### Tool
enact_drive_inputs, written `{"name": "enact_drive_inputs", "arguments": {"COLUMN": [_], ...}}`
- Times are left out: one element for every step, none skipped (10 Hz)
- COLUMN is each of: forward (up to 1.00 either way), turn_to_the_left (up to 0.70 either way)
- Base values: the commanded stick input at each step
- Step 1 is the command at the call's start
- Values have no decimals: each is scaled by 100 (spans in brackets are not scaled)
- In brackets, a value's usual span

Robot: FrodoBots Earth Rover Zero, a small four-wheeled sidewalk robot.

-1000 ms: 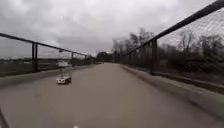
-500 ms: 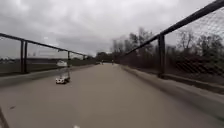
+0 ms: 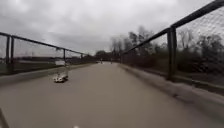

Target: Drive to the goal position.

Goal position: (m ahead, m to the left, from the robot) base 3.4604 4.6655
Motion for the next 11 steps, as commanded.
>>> {"name": "enact_drive_inputs", "arguments": {"forward": [100,100,100,100,100,100,100,100,100,100,100], "turn_to_the_left": [0,0,0,0,0,0,0,0,0,0,27]}}
